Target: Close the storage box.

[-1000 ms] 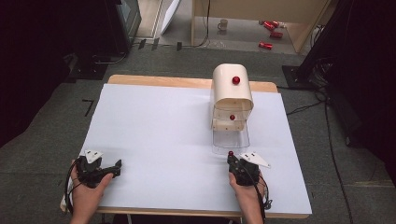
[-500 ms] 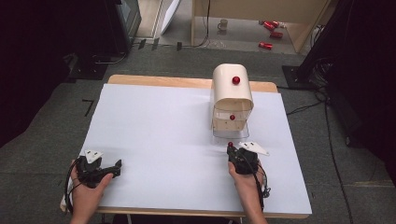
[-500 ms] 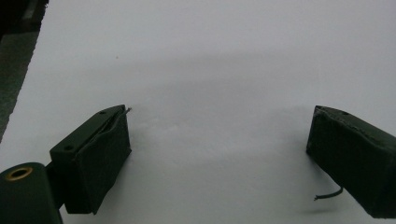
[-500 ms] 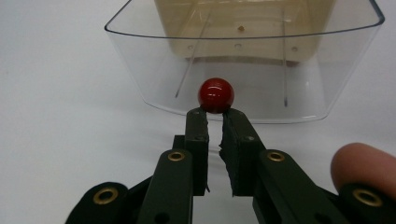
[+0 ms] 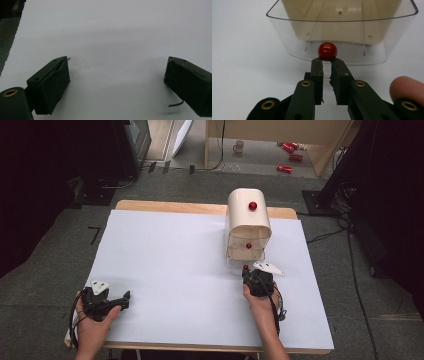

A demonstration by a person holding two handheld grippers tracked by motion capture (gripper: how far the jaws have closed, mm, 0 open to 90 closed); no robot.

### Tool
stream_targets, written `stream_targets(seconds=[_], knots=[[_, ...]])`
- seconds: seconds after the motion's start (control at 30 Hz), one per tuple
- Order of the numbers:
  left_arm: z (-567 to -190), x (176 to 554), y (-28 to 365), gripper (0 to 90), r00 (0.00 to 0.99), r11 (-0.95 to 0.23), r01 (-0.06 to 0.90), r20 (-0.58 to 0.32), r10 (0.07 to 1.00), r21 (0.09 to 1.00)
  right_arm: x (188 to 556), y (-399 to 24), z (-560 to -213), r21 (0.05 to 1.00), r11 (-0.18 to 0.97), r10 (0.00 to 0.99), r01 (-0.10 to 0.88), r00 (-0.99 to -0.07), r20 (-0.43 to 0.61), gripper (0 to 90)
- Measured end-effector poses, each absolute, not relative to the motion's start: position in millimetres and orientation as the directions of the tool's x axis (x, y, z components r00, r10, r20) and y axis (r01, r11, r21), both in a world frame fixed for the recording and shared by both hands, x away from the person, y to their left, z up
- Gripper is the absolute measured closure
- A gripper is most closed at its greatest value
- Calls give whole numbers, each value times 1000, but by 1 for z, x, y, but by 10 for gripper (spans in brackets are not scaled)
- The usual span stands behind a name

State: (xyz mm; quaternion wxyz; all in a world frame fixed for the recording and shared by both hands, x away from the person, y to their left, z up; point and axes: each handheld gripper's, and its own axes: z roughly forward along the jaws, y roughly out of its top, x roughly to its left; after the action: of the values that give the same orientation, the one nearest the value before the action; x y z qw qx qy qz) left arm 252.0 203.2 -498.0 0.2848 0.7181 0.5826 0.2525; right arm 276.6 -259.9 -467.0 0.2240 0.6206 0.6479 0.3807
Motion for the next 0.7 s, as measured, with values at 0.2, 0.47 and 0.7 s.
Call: stream_targets(seconds=[0.2, 0.47, 0.7], knots=[[-498, 252, 203, 63, 194, -159, 693, 31, 981, 703, 288, -258, -467, 765, -67, 975, 641, -120, 186, 812], [-498, 252, 203, 64, 194, -159, 693, 31, 981, 703, 297, -257, -465, 764, -76, 976, 641, -110, 189, 809], [-498, 252, 203, 63, 194, -159, 693, 31, 981, 703, 304, -254, -467, 760, -69, 979, 646, -102, 176, 810]])
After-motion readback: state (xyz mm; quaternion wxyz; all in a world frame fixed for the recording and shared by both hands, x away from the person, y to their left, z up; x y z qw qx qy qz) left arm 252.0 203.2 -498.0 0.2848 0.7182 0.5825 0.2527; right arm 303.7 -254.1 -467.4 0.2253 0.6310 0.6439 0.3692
